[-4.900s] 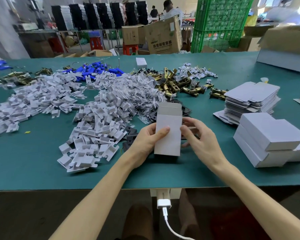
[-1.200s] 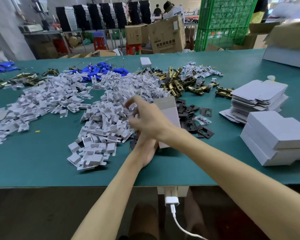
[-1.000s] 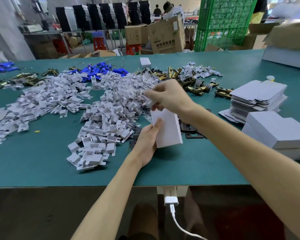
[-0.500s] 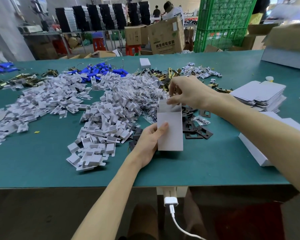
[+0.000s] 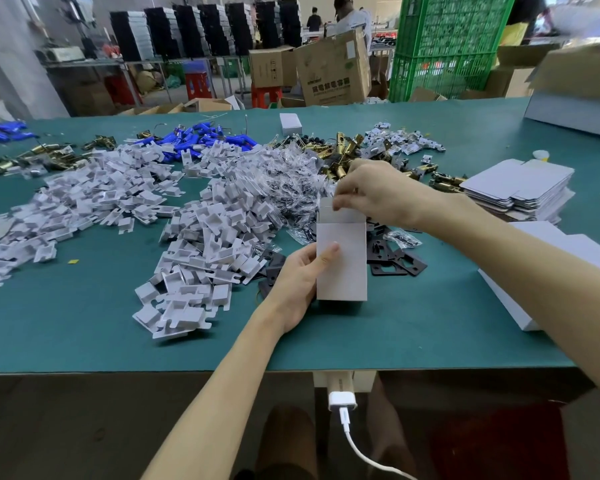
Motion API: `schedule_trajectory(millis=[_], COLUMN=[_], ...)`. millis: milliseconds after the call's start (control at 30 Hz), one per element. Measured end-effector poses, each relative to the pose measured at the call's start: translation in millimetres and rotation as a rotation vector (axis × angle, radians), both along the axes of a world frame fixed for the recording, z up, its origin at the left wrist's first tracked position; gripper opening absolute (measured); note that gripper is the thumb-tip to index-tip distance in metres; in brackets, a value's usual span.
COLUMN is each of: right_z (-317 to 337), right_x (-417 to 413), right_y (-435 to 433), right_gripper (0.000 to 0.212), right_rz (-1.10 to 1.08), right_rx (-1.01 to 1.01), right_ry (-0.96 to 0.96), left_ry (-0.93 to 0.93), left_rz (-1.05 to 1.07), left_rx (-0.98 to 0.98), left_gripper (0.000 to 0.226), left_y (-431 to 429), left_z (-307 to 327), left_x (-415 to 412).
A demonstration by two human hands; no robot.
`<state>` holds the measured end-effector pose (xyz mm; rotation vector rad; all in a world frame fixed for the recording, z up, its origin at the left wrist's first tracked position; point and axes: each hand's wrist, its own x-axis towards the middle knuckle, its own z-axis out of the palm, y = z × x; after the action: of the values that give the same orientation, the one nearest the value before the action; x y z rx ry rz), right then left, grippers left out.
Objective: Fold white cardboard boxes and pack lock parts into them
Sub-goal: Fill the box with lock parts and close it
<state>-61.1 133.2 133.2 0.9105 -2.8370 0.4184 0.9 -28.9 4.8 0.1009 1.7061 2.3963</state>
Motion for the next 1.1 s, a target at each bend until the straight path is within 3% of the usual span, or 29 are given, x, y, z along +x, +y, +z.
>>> schedule_trajectory(millis=[100, 167, 267, 333, 433, 633, 767, 933, 1100], right_z=[-10, -22, -49, -67, -84, -82, -74, -73, -74], right_x=[-5, -9, -9, -3, 3, 4, 4, -2, -5], right_y=[5, 11, 22, 26, 29, 30, 30, 46, 56], right_gripper=[0.019, 0.02, 0.022, 0.038, 0.056, 0.021, 0.023, 0.034, 0.02], right_rz=[-0.12, -0.214, -0.259, -0.231, -0.221, -0.243, -0.355, -0.429, -0.472], right_rx=[-0.148, -0.193, -0.063, 0.1, 0.251, 0.279, 0.147, -0.048, -0.281], right_ry=[0.081, 0.036, -0.137, -0.243, -0.248, -0.077, -0.023, -0.116, -0.11], left_ry=[-0.023, -0.041, -0.066, -0.067, -0.059, -0.054, -0.05, -0.046, -0.048], left_rz=[0.027, 0.055, 0.1, 0.117, 0.103, 0.082, 0.08, 0.075, 0.075], left_rx=[0.023, 0.043, 0.086, 0.096, 0.065, 0.048, 0.035, 0.033, 0.015], left_gripper=[0.038, 0.038, 0.039, 0.039, 0.04, 0.037, 0.035, 0.035, 0.033], left_y=[-1, -1, -1, -1, 0, 0, -1, -1, -1], left_z=[-2, -3, -3, -3, -4, -3, -3, -3, -1], left_x=[-2, -3, -5, -6, -6, -4, -4, -3, -3])
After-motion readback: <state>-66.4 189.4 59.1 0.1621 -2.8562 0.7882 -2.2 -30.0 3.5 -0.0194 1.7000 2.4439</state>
